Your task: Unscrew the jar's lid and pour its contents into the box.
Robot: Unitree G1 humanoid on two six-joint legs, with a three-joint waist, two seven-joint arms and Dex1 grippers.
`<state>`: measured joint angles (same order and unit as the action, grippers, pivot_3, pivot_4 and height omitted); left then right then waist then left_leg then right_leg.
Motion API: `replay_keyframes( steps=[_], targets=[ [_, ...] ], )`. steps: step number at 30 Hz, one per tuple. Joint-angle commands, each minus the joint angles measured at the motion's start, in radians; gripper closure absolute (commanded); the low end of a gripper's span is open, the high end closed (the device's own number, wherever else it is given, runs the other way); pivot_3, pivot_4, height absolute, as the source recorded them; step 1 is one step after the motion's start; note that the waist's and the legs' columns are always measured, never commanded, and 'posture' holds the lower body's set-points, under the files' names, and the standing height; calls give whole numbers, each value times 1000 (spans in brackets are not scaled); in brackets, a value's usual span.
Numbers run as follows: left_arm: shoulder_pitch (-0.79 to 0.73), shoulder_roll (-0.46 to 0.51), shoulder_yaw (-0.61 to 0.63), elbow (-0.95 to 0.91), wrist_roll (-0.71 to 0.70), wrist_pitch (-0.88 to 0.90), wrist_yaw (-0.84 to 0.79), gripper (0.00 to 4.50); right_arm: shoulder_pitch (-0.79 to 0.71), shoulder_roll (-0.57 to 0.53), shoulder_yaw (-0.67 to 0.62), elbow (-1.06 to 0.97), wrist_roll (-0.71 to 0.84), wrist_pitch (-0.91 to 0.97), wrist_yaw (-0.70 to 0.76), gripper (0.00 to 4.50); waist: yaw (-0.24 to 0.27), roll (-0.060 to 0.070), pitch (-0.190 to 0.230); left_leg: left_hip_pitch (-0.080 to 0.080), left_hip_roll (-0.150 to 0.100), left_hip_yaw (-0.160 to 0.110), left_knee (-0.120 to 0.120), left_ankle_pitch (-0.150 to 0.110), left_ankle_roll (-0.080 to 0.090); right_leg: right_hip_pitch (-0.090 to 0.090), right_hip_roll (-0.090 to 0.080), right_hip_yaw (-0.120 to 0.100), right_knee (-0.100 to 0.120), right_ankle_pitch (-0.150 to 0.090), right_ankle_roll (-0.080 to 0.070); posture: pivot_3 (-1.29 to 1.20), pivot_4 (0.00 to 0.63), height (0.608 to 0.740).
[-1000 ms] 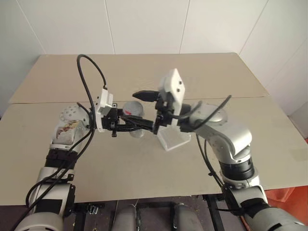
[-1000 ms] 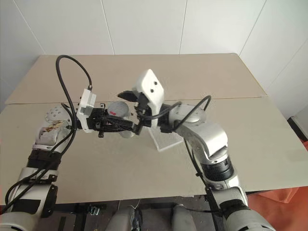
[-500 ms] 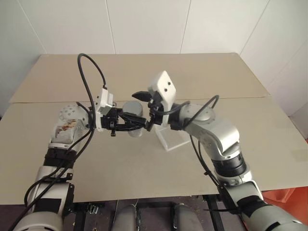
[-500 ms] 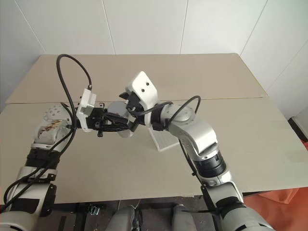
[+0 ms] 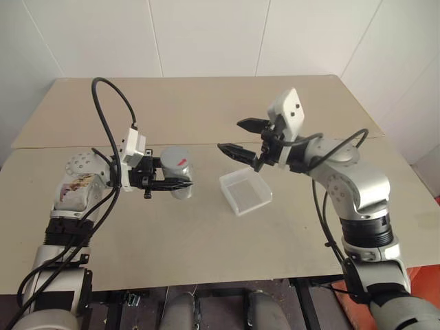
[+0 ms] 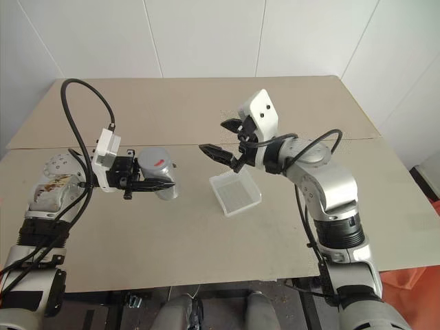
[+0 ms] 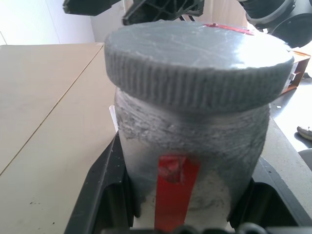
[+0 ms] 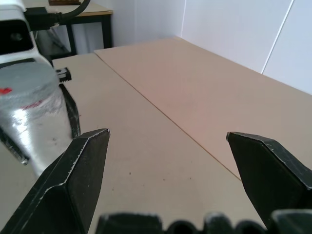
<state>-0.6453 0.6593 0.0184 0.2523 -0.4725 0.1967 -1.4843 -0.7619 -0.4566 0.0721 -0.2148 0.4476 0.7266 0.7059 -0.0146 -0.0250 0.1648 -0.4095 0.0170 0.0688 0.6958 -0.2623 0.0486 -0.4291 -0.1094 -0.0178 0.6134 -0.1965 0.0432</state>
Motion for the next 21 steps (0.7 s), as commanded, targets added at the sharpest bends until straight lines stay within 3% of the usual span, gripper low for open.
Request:
replay_keyframes(
  steps=[1, 8, 15, 21],
  targets=[
    [-15, -14, 15, -28, -16, -3, 18, 2566, 2, -15, -15, -101, 53, -19, 55, 10, 1, 0, 0, 0, 0, 0, 0, 0, 0, 0, 0, 0, 0, 0, 0, 0, 150, 740],
    [-55, -90, -9, 1, 11, -36, 57, 2566, -38, 65, 69, -210, 84, 36, 21, 10, 1, 0, 0, 0, 0, -1, 0, 0, 0, 0, 0, 0, 1, 0, 0, 0, 150, 740],
    [-85, -108, -27, 21, 16, -42, 32, 2566, -117, 153, 176, -139, -5, 29, -49, 10, 0, 0, 0, 0, 0, 0, 0, 0, 0, 0, 0, 0, 1, 0, 0, 0, 150, 740],
    [-84, -101, -23, 19, 15, -40, 25, 2566, -136, 191, 182, -84, -35, 15, -61, 10, 3, 0, 0, 0, 0, -1, 1, 0, 0, 0, 0, -1, 1, 0, 0, 0, 150, 740]
  ],
)
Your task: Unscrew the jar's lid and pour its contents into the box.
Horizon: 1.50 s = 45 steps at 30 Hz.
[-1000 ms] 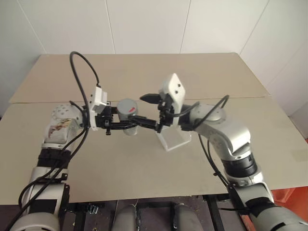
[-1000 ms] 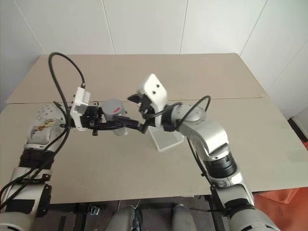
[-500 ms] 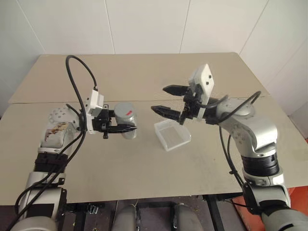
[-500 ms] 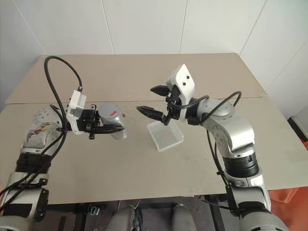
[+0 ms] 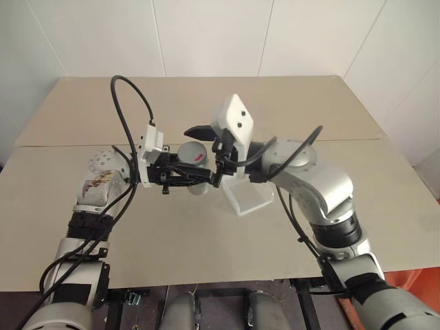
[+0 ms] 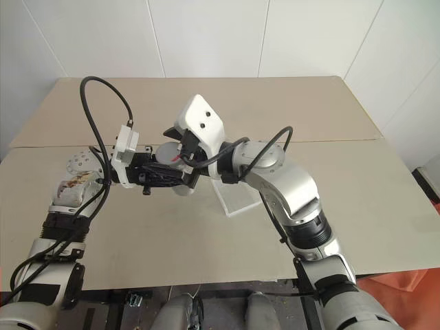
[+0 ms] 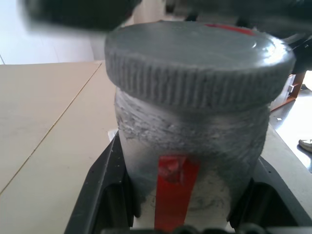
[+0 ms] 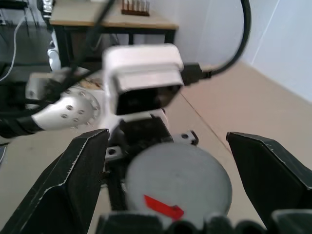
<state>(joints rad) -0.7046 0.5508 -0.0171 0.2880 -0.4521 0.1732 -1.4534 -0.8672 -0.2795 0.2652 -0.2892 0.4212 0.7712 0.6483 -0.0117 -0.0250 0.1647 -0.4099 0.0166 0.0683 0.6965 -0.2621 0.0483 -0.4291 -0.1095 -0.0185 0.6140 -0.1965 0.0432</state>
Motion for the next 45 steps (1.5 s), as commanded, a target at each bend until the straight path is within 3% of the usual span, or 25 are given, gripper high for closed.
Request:
replay_keyframes(
  steps=[1, 7, 22, 30, 34, 45],
  targets=[
    [-24, 9, 13, -16, -5, -17, -6, 2566, -32, 18, -9, -6, -12, -31, -3, 10, -1, 0, 0, 0, 0, 0, 0, 0, 0, 0, 0, 0, 0, 0, 0, 0, 150, 740],
    [-14, 18, 20, -24, -8, -12, -4, 2566, -21, 15, -38, 7, -21, -31, -4, 10, -3, 0, 0, 0, 0, 0, 0, 0, 0, 0, 0, 0, 0, 0, 0, 0, 150, 740],
    [3, 82, 33, -28, -23, -5, -40, 2566, 51, -180, -172, 37, 8, -54, 54, 10, 2, 0, 0, 0, 0, 0, 0, 0, 0, 0, 0, 0, -1, 0, 0, 0, 150, 740],
    [11, 60, 31, -33, -19, -3, -24, 2566, 100, -210, -176, -69, 69, -70, 150, 10, -2, 0, 0, 0, 0, 0, 0, 0, 0, 0, 0, 0, -1, 0, 0, 0, 150, 740],
    [6, 34, 24, -23, -8, -13, -5, 2566, 117, -178, -162, -130, 119, -52, 161, 10, -1, 0, 0, 0, 0, 0, 0, 0, 0, 0, 0, 1, 0, 0, 0, 0, 150, 740],
    [-17, -1, 6, -9, 0, -22, -14, 2566, 26, -33, -29, -50, -6, -64, 40, 10, -2, 0, 0, 0, 0, 0, 0, 0, 0, 0, 0, 1, 0, 0, 0, 0, 150, 740]
  ],
)
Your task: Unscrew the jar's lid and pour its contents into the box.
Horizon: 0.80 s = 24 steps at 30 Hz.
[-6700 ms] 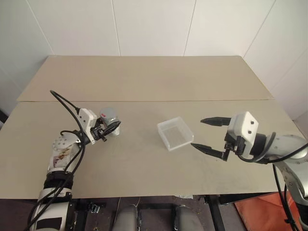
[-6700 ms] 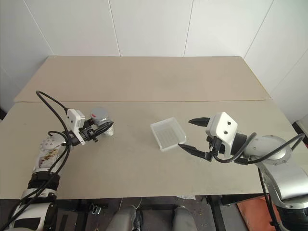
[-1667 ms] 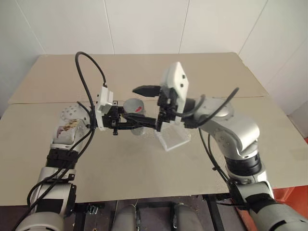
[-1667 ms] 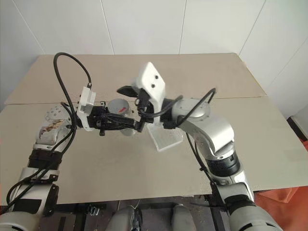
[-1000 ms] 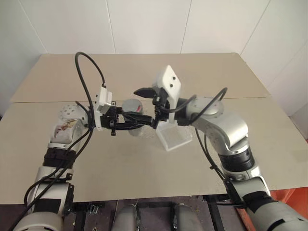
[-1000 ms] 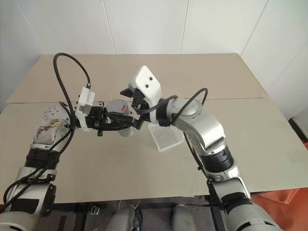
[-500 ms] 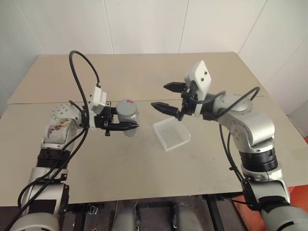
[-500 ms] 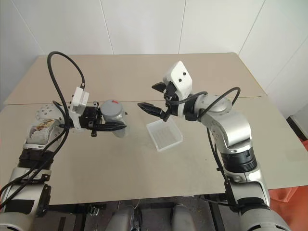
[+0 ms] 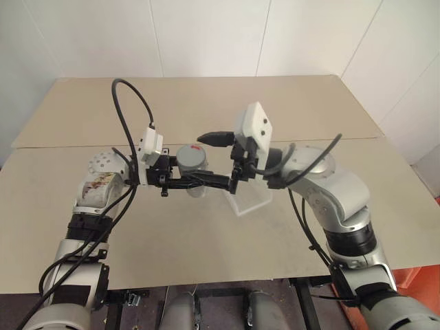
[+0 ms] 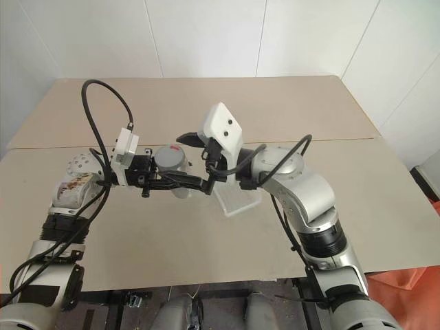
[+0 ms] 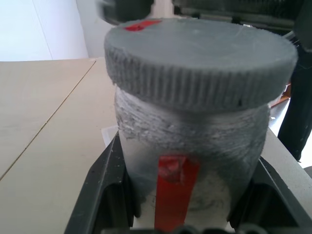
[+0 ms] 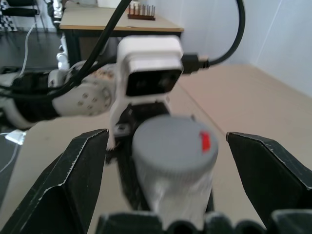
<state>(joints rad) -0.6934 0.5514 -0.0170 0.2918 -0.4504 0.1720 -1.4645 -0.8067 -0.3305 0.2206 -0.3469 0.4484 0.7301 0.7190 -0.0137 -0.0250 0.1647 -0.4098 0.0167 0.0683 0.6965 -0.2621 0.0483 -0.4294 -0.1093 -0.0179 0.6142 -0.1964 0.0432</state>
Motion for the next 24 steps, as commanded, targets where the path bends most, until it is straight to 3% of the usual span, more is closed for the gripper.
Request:
replay_keyframes(
  steps=[1, 10, 24],
  targets=[
    [-29, -1, 5, -13, -3, -19, -4, 2566, -42, 27, 22, 23, -47, -27, -39, 10, 0, 0, 0, 0, 0, 0, 0, 0, 0, 0, 0, 0, 0, 0, 0, 0, 150, 740],
    [-31, 6, 11, -18, 0, -21, 2, 2566, -47, 46, 19, 77, -77, -38, -42, 10, 1, 0, 0, 0, 0, 0, 0, 0, 0, 0, 0, 0, 0, 0, 0, 0, 150, 740],
    [-30, 23, 18, -15, 4, -25, -9, 2566, 31, -82, -97, 20, -12, -13, -18, 10, 1, 0, 0, 0, 0, 0, 0, 0, 0, 0, 0, 0, 0, 0, 0, 0, 150, 740]
  ],
)
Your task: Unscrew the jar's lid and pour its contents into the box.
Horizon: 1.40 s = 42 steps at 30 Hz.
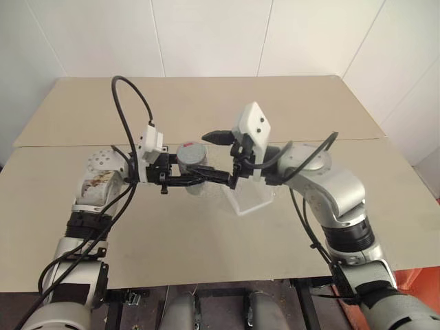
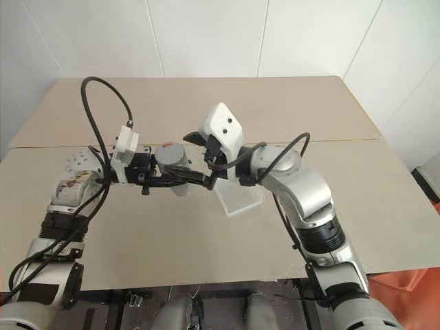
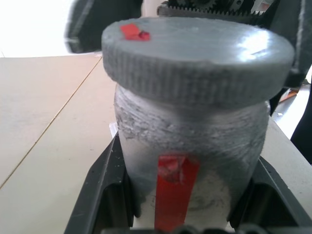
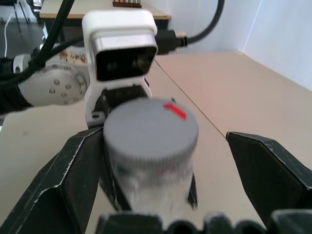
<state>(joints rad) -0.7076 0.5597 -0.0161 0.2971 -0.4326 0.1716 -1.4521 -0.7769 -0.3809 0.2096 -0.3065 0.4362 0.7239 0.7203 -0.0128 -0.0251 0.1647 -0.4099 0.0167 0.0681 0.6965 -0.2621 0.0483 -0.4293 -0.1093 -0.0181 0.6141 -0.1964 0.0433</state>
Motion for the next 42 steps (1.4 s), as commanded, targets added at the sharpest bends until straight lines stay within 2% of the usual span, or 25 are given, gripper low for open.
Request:
replay_keyframes(
  steps=[1, 14, 19, 26, 38, 42],
  targets=[
    [-18, 13, 16, -17, -14, -26, -23, 2566, 8, -41, -86, -29, 7, -6, -14, 10, 0, 0, 0, 0, 0, 0, 0, 0, 0, 0, 0, 0, 0, 0, 0, 0, 150, 740],
    [-20, 3, 11, -8, -9, -33, -27, 2566, 66, -81, -61, -114, 62, 4, 58, 10, 0, 0, 0, 0, 0, 0, 0, 0, 0, 0, 0, 0, 0, 0, 0, 0, 150, 740],
    [-19, -1, 9, -9, -9, -32, -25, 2566, 47, -44, -43, -148, 95, 38, 40, 10, 0, 0, 0, 0, 0, 0, 0, 0, 0, 0, 0, 0, 0, 0, 0, 0, 150, 740],
    [-13, -4, 6, -18, -10, -26, -23, 2566, -14, 34, -6, -101, 62, 97, -55, 10, -1, 0, 0, 0, 0, 0, 0, 0, 0, 0, 0, 0, 0, 0, 0, 0, 150, 740],
    [-5, 4, 9, -27, -9, -24, -20, 2566, -54, 76, 1, -59, 60, 116, -87, 10, 0, 0, 0, 0, 0, 0, 0, 0, 0, 0, 0, 0, 0, 0, 0, 0, 150, 740],
    [-3, 6, 9, -29, -8, -25, -20, 2566, -56, 78, -4, -58, 62, 116, -88, 1228, -1, 0, 0, 0, 0, 0, 0, 0, 0, 0, 0, 0, 0, 0, 0, 0, 150, 740]
  ],
)
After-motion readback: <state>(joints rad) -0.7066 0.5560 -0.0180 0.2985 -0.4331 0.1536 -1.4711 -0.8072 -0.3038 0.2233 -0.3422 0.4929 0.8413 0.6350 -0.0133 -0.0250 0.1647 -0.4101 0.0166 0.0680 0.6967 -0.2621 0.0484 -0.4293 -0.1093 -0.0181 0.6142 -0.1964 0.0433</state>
